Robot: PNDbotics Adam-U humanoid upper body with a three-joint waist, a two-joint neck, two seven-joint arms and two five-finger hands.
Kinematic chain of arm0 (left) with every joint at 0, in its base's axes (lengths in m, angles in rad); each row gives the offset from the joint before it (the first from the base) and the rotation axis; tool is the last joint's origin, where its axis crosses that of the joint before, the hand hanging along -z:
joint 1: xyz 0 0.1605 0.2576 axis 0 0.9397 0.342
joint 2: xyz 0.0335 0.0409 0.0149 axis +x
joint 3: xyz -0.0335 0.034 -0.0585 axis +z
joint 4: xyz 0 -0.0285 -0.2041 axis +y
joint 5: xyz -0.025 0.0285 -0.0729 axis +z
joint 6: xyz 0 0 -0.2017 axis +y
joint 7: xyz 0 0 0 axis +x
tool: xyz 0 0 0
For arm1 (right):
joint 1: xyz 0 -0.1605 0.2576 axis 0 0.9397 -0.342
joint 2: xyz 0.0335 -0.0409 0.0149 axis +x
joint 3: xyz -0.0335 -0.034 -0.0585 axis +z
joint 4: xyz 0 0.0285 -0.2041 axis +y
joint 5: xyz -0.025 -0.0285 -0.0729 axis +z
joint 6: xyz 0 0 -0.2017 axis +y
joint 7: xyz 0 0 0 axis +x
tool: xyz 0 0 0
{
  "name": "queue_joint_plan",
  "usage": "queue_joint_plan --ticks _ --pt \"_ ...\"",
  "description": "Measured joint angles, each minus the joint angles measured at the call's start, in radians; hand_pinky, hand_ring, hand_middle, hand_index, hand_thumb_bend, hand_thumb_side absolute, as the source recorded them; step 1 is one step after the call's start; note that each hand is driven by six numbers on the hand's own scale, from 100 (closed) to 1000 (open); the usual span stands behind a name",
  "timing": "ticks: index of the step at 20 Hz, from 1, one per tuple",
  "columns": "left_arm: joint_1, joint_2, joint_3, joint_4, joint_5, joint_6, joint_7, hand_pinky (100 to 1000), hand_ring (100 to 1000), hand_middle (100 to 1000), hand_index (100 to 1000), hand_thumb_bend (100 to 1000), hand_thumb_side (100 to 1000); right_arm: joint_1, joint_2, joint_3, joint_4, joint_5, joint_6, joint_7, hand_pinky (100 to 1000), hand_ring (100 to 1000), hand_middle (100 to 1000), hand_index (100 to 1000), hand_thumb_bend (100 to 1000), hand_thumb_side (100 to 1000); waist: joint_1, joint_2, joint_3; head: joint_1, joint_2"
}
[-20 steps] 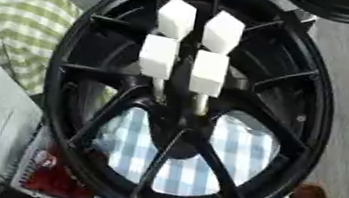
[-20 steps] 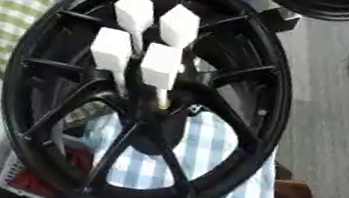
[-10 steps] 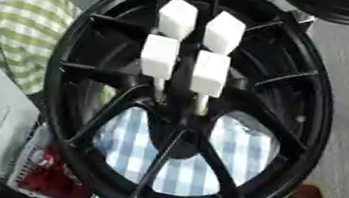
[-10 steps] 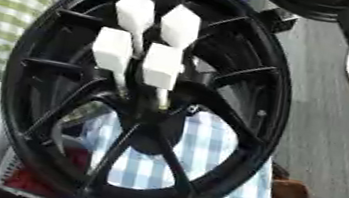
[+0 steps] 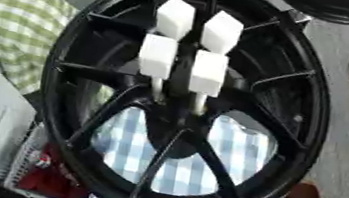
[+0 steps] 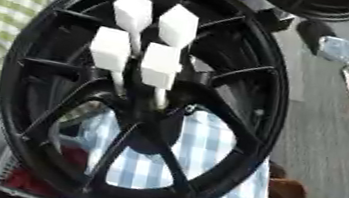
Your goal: Pull the pin out of the wheel hub.
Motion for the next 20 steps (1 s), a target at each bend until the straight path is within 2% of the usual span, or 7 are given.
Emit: queue_joint_plan --ticks 3,7,14,20 --pt "-0.002 0.001 0.000 0.000 0.000 0.000 0.000 901 626 631 719 339 707 -0.049 0.031 0.032 0.000 0.006 0.002 0.036 863 813 805 778 102 543 0.000 0.000 0.004 -0.010 0.000" --pt "-0.009 0.007 -0.001 0.000 0.000 0.001 -0.002 902 626 631 719 340 707 -0.112 0.083 0.075 0.011 0.030 0.001 0.079 868 819 817 788 153 500 0.000 0.000 0.013 -0.025 0.000" --pt "-0.012 0.007 -0.006 0.000 0.002 0.003 -0.007 902 625 631 719 339 708 -0.208 0.188 0.138 0.112 0.064 -0.044 0.113 872 822 824 798 202 430 0.000 0.000 0.030 -0.043 -0.007" --pt "-0.017 0.007 -0.006 0.000 0.006 0.002 -0.008 903 625 631 719 339 709 -0.246 0.245 0.160 0.187 0.095 -0.077 0.122 875 823 836 825 214 407 0.000 0.001 0.038 -0.050 -0.014"
